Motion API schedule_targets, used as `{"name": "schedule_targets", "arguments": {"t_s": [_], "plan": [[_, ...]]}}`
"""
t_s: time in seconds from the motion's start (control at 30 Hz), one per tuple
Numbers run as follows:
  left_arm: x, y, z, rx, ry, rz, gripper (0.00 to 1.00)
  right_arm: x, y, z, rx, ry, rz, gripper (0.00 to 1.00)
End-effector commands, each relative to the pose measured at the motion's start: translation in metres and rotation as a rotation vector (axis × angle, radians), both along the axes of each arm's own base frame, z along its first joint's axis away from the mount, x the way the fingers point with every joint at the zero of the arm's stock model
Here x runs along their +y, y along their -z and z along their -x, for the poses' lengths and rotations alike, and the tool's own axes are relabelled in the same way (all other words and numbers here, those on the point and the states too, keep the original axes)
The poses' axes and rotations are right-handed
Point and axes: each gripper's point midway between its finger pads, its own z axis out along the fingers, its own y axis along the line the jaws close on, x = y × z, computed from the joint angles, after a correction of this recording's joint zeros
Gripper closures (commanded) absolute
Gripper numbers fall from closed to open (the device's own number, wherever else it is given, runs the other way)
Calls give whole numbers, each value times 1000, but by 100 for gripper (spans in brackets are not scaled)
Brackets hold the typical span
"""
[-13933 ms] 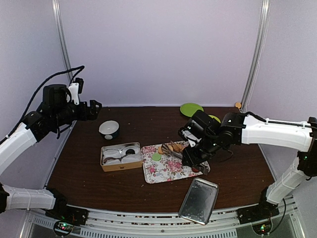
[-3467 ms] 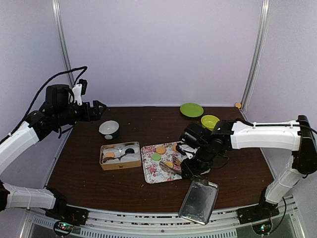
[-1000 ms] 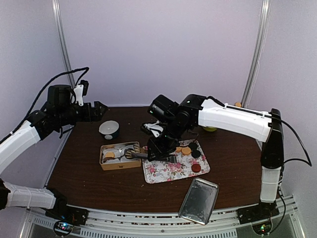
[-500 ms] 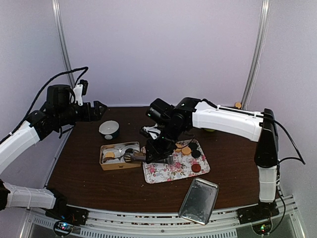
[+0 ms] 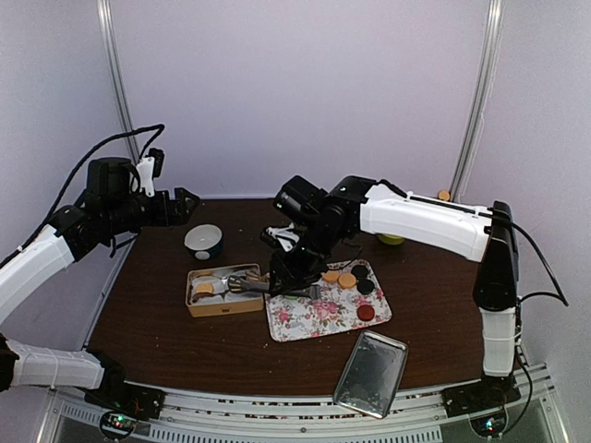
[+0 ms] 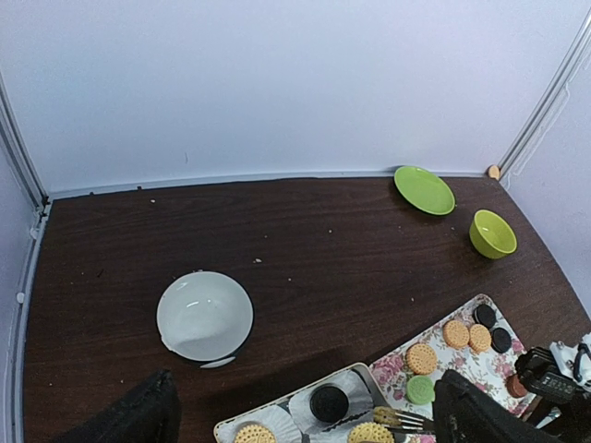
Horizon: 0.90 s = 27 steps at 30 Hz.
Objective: Pack the cookies
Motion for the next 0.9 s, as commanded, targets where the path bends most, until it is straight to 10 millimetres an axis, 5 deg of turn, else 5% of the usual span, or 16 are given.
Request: {"name": "schedule_targets", "arguments": {"t_s": [0.0,0.87], "plan": [[-1,-24,-4,-67,1,38,2,10,-6,-9,2,10,-43,64],[-4,-21,-5,-54,12,41,2,6,21,-14,36,23,4,64]]}}
